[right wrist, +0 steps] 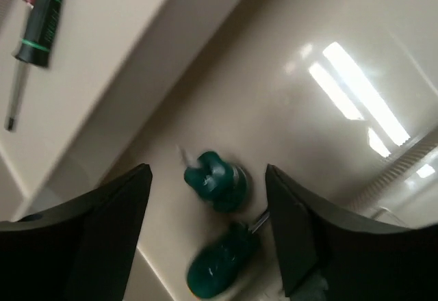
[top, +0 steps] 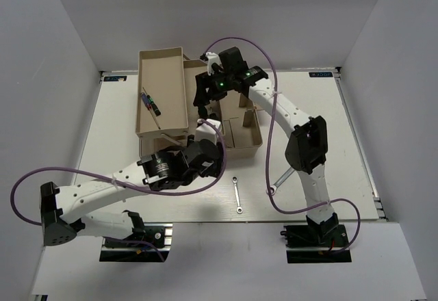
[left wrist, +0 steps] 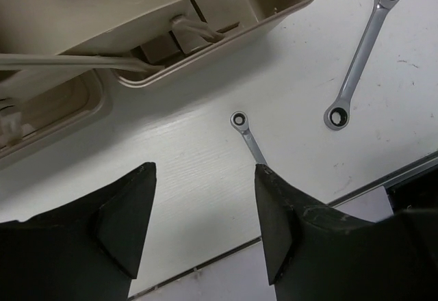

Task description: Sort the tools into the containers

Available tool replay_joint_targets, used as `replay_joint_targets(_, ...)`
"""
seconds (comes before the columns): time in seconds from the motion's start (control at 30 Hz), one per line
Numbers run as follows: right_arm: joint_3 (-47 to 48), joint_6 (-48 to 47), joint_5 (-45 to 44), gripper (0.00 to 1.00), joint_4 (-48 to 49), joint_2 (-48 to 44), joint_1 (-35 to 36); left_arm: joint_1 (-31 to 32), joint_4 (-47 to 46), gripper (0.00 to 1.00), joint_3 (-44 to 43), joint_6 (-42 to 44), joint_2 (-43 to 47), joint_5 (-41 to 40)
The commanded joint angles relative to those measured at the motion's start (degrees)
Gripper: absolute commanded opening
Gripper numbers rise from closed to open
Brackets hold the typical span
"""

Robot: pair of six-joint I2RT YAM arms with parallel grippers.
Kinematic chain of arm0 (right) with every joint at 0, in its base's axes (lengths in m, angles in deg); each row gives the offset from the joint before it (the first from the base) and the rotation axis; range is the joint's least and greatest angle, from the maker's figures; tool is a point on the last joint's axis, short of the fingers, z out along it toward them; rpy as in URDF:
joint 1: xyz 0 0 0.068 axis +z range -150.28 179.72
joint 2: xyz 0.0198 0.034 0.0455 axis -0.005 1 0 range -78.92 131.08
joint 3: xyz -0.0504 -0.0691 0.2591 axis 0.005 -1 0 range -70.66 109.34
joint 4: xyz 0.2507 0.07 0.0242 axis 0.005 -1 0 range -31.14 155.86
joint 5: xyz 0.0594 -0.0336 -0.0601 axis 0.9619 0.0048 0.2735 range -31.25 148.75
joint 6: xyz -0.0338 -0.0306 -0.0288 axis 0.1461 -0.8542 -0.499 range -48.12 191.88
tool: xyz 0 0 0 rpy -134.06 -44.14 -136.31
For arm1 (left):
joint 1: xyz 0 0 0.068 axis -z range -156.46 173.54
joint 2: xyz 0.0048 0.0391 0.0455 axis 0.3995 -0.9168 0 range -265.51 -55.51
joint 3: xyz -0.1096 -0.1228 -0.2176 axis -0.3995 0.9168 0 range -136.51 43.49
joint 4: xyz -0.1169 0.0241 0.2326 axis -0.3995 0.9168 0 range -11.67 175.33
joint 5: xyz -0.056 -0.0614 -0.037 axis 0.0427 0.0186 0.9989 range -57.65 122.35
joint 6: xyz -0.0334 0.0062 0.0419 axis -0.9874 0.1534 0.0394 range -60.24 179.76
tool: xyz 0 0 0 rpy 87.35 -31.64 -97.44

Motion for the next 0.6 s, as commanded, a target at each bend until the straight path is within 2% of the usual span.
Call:
replay_joint_targets(0.0,-0.12,-4.65,-0.03,0.74,-2.27,-5.12,-0.67,0.34,-4.15,0.7,-0.26,0.51,-2.31,1.71)
replay_joint_targets(0.13,-1.26,-7.55,-1.69,0.85,-4.3,-11.52,-1.99,0.34,-5.3,0.66,-1.4,1.12,-6.52,2.33)
replay_joint_targets(0.17,-2.05,-5.55,-4.83,0.83,-4.48,-14.76,-3.04,0.34,-5.3,0.62,-1.4,0.43,-7.49,2.33)
replay_joint_targets(0.2,-5.88,-4.83,-6.43,0.75,-4.65,-18.01,-3.66,0.34,-5.91,0.61,-1.4,0.42,-8.46,3.03)
replay_joint_targets(0.23,-7.23,-4.3,-9.84,0.63,-5.0,-19.53,-5.14,0.34,-5.92,0.59,-1.4,0.42,-9.52,3.65)
replay_joint_targets(0.27,-8.81,-3.86,-11.87,0.21,-6.05,-24.07,-7.16,0.34,-5.92,0.53,-1.93,-0.1,-11.96,4.26)
replay_joint_targets(0.3,-13.96,-1.6,-14.07,0.02,-7.89,-25.59,-8.13,0.34,-5.92,0.5,-1.93,-0.11,-13.38,5.83)
replay_joint_targets(0.33,-15.75,-1.75,-17.66,0.0,-9.56,-26.74,-11.36,0.34,-5.92,0.46,-2.63,-0.11,-14.96,6.72)
replay_joint_targets(0.37,-17.24,-2.71,-18.57,0.0,-11.23,-29.27,-12.35,0.34,-5.31,0.41,-2.64,-1.06,-16.63,7.6)
replay_joint_targets(0.4,-20.22,-2.8,-19.53,0.0,-14.9,-29.82,-13.41,0.34,-5.3,0.41,-3.24,-1.07,-19.95,9.61)
replay_joint_targets(0.43,-21.38,-3.15,-20.67,0.0,-18.68,-30.26,-17.51,0.34,-5.3,0.4,-3.95,-1.68,-21.55,10.41)
replay_joint_targets(0.47,-25.91,-3.5,-20.6,0.3,-20.11,-32.18,-18.94,0.34,-5.3,0.39,-3.95,-2.38,-22.96,10.42)
replay_joint_targets(0.53,-29.37,-4.73,-19.46,0.42,-23.28,-34.47,-24.01,0.34,-6.62,0.4,-3.95,-4.05,-25.78,12.35)
replay_joint_targets(0.57,-34.09,-5.08,-19.28,0.53,-23.98,-35.87,-24.92,0.34,-6.62,0.44,-3.95,-5.02,-26.66,13.05)
